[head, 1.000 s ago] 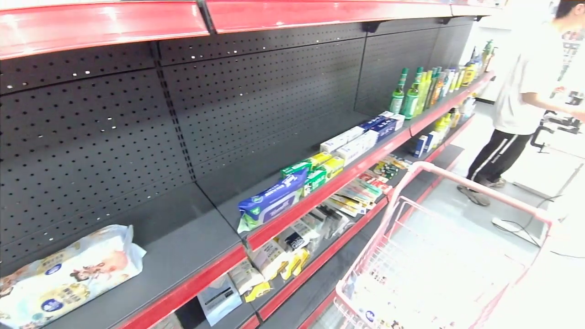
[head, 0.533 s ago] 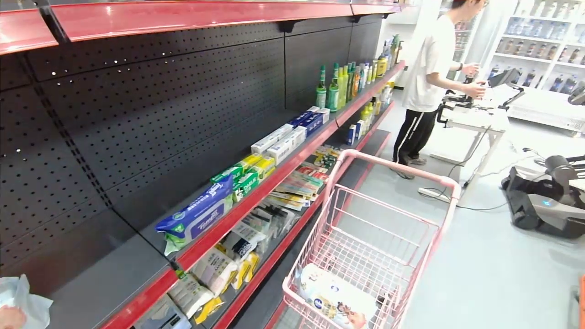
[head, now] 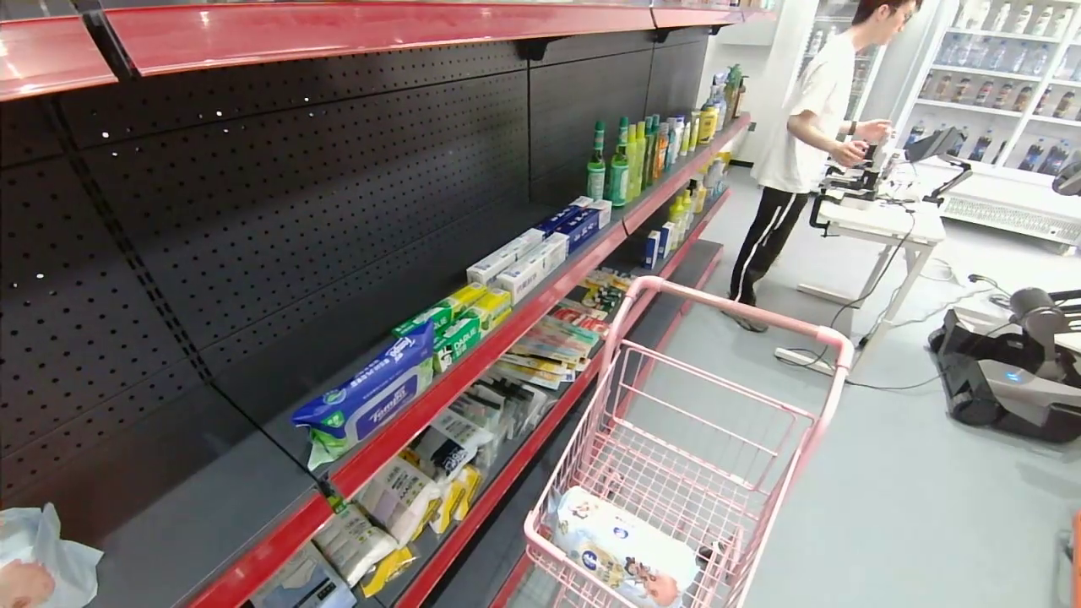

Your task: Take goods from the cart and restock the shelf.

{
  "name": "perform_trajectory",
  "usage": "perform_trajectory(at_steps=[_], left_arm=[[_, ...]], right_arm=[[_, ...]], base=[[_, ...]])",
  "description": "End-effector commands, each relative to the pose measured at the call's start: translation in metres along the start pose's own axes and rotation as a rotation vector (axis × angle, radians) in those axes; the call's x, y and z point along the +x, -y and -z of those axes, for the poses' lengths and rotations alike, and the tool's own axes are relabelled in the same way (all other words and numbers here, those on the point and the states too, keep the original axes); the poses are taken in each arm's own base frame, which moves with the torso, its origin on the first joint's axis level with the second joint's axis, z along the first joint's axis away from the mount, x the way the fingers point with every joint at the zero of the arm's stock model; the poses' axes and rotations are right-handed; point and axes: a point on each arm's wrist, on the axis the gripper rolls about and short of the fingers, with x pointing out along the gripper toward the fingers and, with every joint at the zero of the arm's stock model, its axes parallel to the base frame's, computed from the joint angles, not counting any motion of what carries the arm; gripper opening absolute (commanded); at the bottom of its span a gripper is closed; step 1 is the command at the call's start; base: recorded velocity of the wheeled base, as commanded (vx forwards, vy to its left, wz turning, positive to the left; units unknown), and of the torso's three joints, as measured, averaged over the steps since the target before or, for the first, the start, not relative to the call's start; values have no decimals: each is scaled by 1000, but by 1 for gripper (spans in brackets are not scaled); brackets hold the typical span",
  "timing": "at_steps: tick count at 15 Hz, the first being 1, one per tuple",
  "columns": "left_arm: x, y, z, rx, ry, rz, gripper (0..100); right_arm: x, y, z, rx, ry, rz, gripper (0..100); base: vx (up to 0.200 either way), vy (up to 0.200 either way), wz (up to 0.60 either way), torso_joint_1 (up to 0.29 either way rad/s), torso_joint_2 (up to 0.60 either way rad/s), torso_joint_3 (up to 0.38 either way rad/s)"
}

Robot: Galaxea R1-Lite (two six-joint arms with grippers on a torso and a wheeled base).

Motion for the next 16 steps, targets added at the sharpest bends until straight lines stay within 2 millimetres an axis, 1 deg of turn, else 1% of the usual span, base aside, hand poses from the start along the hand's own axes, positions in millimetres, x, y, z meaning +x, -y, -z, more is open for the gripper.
perform_trajectory(at_steps=[1, 2, 3, 4, 5, 6, 7, 8, 9, 10, 11, 12, 13, 14, 15, 16], left_arm=[[0, 0, 0, 0, -1, 0, 100], [0, 0, 0, 0, -1, 0, 100], [0, 0, 0, -1, -1, 0, 100], [0, 0, 0, 0, -1, 1, 100], [0, 0, 0, 0, -1, 1, 100], [0, 0, 0, 0, -2, 1, 100], [0, 0, 0, 0, -2, 1, 100], [0, 0, 0, 0, -2, 1, 100], [0, 0, 0, 0, -2, 1, 100], [0, 0, 0, 0, -2, 1, 100], [0, 0, 0, 0, -1, 1, 100], [0, 0, 0, 0, -1, 1, 100], [0, 0, 0, 0, -1, 1, 100], [0, 0, 0, 0, -1, 1, 100], [0, 0, 0, 0, -1, 1, 100], [0, 0, 0, 0, -1, 1, 100]], right_arm=[[0, 0, 0, -4, 1, -2, 100], [-1, 0, -6, 1, 29, -7, 100], [2, 3, -78, 78, 88, -57, 100], [26, 6, -174, 323, 134, -82, 100], [47, 5, -205, 338, 110, -97, 100], [70, 3, -199, 230, 16, -80, 100], [99, 1, -183, 76, -114, -77, 100], [133, 0, -167, 86, -251, -63, 100], [167, -4, -150, 101, -377, -98, 100], [190, -14, -129, 95, -510, -176, 100], [203, -21, -114, 89, -595, -221, 100], [230, -34, -79, 48, -757, -316, 100], [246, -46, -58, -16, -841, -433, 100], [257, -54, -43, -87, -886, -520, 100], [270, -57, -25, -147, -937, -564, 100], [280, -60, -14, -193, -961, -595, 100]], base=[[0, 0, 0, 0, 0, 0], [0, 0, 0, 0, 0, 0], [0, 0, 0, 0, 0, 0], [0, 0, 0, 0, 0, 0], [0, 0, 0, 0, 0, 0], [0, 0, 0, 0, 0, 0], [0, 0, 0, 0, 0, 0], [0, 0, 0, 0, 0, 0], [0, 0, 0, 0, 0, 0], [0, 0, 0, 0, 0, 0], [0, 0, 0, 0, 0, 0], [0, 0, 0, 0, 0, 0], [0, 0, 0, 0, 0, 0], [0, 0, 0, 0, 0, 0], [0, 0, 0, 0, 0, 0], [0, 0, 0, 0, 0, 0]])
